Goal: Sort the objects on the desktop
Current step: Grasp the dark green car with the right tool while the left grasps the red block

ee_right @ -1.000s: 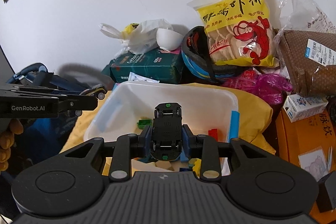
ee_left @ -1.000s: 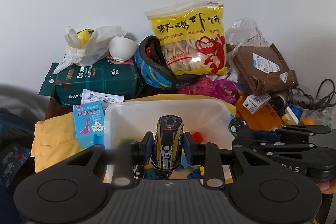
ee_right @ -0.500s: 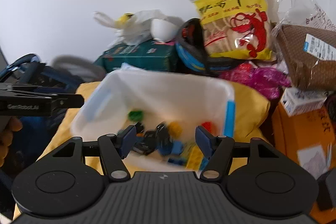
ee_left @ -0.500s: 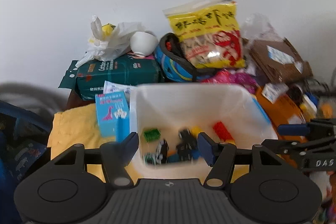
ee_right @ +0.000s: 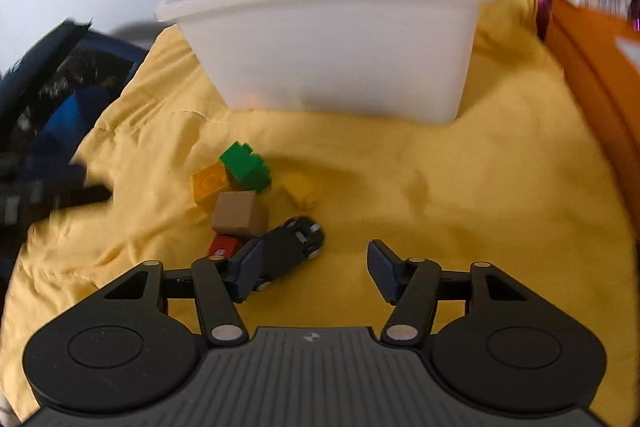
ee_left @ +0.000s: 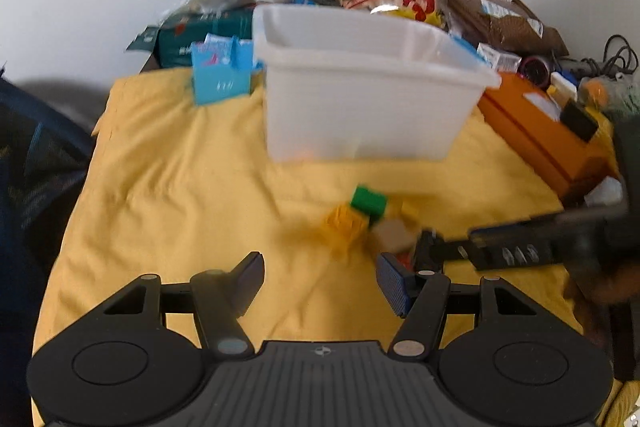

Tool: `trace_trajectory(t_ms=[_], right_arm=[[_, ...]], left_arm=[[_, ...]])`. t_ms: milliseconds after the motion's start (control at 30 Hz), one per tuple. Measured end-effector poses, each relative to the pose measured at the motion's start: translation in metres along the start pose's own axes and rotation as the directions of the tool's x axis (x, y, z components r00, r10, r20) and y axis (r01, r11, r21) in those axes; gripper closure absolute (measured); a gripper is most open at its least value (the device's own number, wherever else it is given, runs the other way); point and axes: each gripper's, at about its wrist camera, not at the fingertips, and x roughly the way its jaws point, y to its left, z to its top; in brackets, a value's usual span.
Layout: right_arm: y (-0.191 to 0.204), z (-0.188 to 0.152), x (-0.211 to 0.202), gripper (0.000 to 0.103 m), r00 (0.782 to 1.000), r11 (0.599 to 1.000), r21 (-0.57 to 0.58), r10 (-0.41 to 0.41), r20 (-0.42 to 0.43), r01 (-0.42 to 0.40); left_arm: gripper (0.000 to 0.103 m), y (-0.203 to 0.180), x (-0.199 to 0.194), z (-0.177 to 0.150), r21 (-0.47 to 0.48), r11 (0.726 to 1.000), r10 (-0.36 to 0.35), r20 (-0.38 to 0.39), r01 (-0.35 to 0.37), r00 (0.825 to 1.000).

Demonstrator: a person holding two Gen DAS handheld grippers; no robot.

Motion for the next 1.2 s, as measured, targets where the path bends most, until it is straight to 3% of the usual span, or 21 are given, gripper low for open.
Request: trace_trajectory(t_ms=[300,367,400,567,733,933,1067,1200], right_arm=[[0.018,-0.004,0.032,0.053,0.998,0.998,-0.019,-0.061,-0.017,0.061],[0.020,-0.005,0.032,0.064,0.999,0.998,-0.035,-0.047,-0.014,0.047],[0.019,-0.005,0.031,0.077,1.000,0.999,-0.041,-0.028,-0.014,0.027],[0.014,-0.014,0.016,0.082,1.000,0.995,-0.104,-0.005,0.008,0.006],[-0.012,-0.028,-0.009,0.082,0.999,0.994,-0.104,-0.033,0.029,0.036],[-0.027,-0.050,-0.030,0.082,0.996,0.983,-0.163,-0.086,0.030,0.090],[-0.031,-0.056,-0.033,0.081,0.996,0.983,-0.160,-0.091,0.026,0.094],[-0.032,-0.056,-0.034,0.081,0.996,0.985,-0.148,-0.086,0.028,0.090]], left_arm=[[0.037,0.000,-0.006,-0.017,-0.018,1.000,0.011,-0.007,-0.011,1.000],[0.037,-0.005,-0.002,-0.018,-0.007,1.000,0.002,-0.014,-0.002,1.000],[0.037,-0.008,0.000,-0.018,0.002,1.000,-0.005,-0.020,0.005,1.000],[0.037,-0.028,0.021,-0.018,0.041,0.998,-0.036,-0.053,0.038,0.998],[0.038,-0.052,0.046,-0.013,0.065,0.996,-0.053,-0.072,0.058,0.996],[0.054,-0.067,0.080,-0.006,0.091,0.994,-0.047,-0.117,0.058,0.992],[0.081,-0.064,0.089,-0.005,0.075,0.996,-0.035,-0.120,0.045,0.992],[0.081,-0.062,0.082,-0.006,0.094,0.994,-0.041,-0.107,0.051,0.993]])
